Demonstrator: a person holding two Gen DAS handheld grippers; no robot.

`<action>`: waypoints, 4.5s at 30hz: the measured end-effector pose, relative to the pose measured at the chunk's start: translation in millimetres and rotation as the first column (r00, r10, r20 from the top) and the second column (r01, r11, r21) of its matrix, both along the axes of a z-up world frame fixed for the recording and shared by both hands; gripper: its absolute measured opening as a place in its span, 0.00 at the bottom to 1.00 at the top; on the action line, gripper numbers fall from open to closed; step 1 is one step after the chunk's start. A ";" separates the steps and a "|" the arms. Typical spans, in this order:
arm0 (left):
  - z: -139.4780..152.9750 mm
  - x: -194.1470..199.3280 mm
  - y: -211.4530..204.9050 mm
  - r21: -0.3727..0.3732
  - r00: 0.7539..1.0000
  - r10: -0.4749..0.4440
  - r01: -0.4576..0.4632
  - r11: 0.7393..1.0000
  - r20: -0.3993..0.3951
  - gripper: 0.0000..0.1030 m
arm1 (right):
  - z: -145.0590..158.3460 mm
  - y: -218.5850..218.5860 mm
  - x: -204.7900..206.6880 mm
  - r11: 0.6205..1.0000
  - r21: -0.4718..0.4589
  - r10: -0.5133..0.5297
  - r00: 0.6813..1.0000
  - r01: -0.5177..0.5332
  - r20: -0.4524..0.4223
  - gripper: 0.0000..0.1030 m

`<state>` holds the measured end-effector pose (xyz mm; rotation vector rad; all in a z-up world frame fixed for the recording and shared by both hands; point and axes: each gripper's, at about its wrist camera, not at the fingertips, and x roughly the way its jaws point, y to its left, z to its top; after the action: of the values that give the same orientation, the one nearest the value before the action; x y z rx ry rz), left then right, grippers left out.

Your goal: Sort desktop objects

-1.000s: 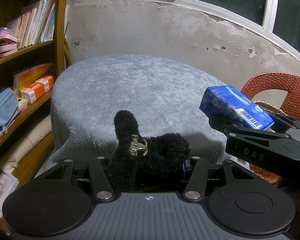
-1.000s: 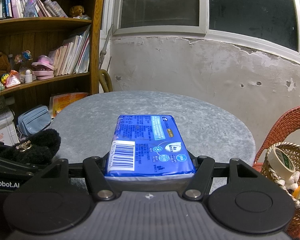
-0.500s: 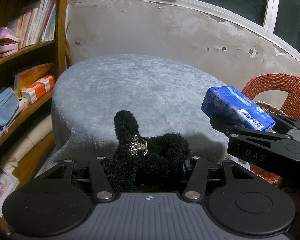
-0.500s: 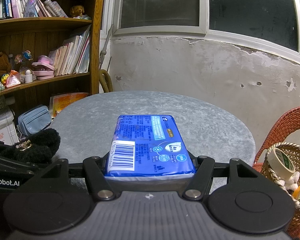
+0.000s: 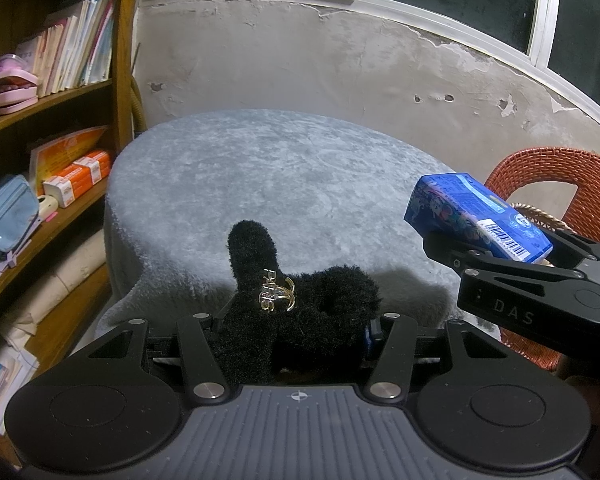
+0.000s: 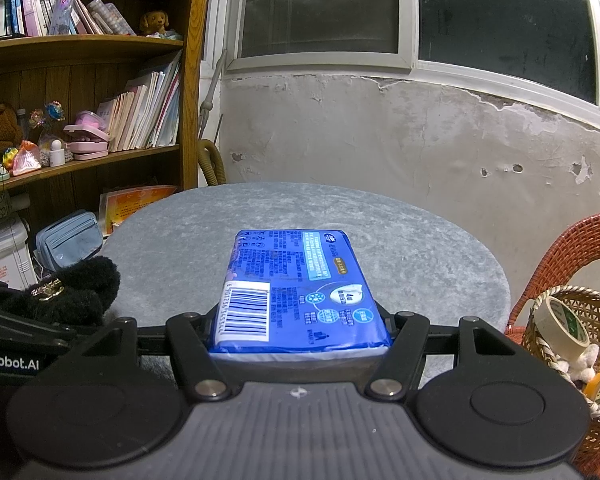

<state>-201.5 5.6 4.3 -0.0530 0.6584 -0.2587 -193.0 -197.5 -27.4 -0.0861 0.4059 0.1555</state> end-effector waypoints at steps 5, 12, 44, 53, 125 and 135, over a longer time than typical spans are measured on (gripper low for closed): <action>0.0 0.0 -0.5 0.001 1.000 0.000 0.000 1.000 0.000 0.58 | -0.1 0.3 -0.1 1.000 0.000 -0.001 1.000 0.001 0.000 0.59; -0.1 0.7 1.2 0.003 1.000 0.002 -0.002 1.000 0.000 0.58 | -0.2 0.6 -0.1 1.000 0.000 -0.001 1.000 0.001 0.000 0.59; -0.3 0.3 0.6 0.003 1.000 0.002 -0.002 1.000 0.000 0.58 | -0.9 2.3 -0.1 1.000 -0.001 0.000 1.000 0.000 0.000 0.59; -0.4 0.2 0.5 0.003 1.000 0.002 -0.002 1.000 0.000 0.58 | -1.0 2.6 -0.1 1.000 -0.001 -0.001 1.000 0.001 0.000 0.59; 9.4 151.8 -139.8 0.184 0.930 -0.316 0.349 0.919 -0.186 0.58 | -13.0 -118.2 64.4 0.931 0.201 -0.282 0.950 0.306 -0.136 0.59; 16.1 179.4 -143.2 0.178 0.918 -0.301 0.352 0.919 -0.259 0.58 | -14.0 -118.9 80.7 0.933 0.219 -0.259 0.955 0.287 -0.146 0.59</action>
<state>-22.1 -137.5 20.4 0.2497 0.9225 -0.5080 -112.3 -316.4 -41.5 0.2176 0.5073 -0.0676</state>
